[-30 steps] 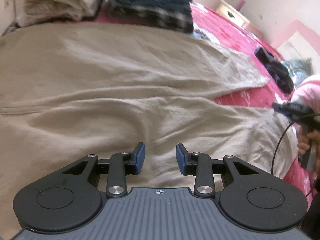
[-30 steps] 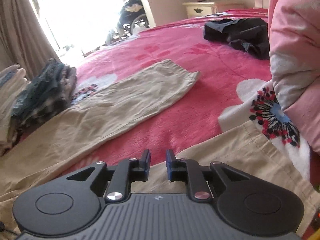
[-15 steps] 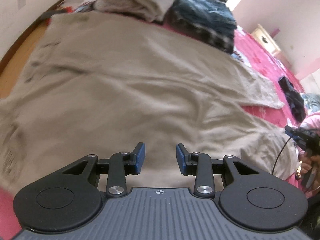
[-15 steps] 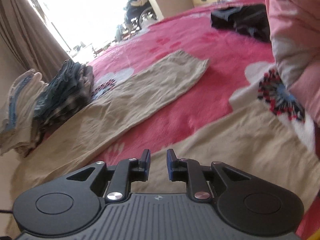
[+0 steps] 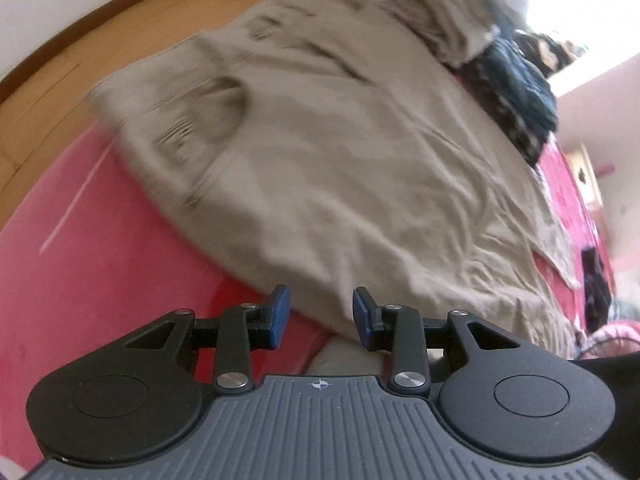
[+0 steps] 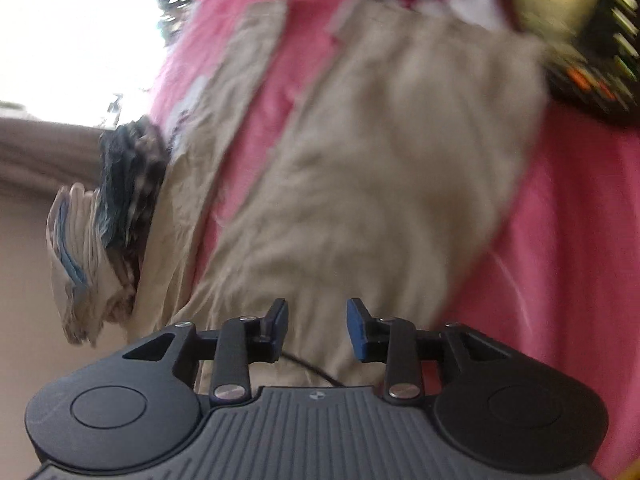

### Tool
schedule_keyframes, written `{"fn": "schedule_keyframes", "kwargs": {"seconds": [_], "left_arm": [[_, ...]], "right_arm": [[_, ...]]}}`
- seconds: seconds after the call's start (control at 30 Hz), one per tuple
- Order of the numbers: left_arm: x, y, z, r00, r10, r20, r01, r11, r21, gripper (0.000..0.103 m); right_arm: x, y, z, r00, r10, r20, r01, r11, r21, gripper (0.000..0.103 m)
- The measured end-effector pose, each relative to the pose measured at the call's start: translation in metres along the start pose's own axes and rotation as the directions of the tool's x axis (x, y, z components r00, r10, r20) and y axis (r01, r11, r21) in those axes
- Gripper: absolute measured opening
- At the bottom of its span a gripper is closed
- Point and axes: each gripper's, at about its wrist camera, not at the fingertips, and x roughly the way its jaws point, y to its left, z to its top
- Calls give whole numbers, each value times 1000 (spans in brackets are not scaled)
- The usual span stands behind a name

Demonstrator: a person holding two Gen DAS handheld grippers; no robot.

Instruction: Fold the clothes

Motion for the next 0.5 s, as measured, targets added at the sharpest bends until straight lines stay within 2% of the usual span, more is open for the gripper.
{"fn": "schedule_keyframes", "kwargs": {"seconds": [0.1,0.2,0.33,0.43,0.5], "left_arm": [[0,15,4,999,14,45,-12,999,-53,35],[5,30,10,996,11,90,-1,993,-114,37],[10,44,15,993,2,120,18,987,-160,37],[7,45,15,989,5,148,15,990,-138,37],[10,51,12,988,-15,152,40,985,-168,37]], "right_arm": [[1,-24,-4,1000,-8,-28,12,990,138,39],[2,-37,-3,1000,27,-12,-24,973,230,40],[1,-45,-3,1000,19,1,-18,962,274,41],[-1,-49,-1,1000,9,12,-12,959,282,41],[-1,-52,0,1000,12,16,-16,955,295,41]]}}
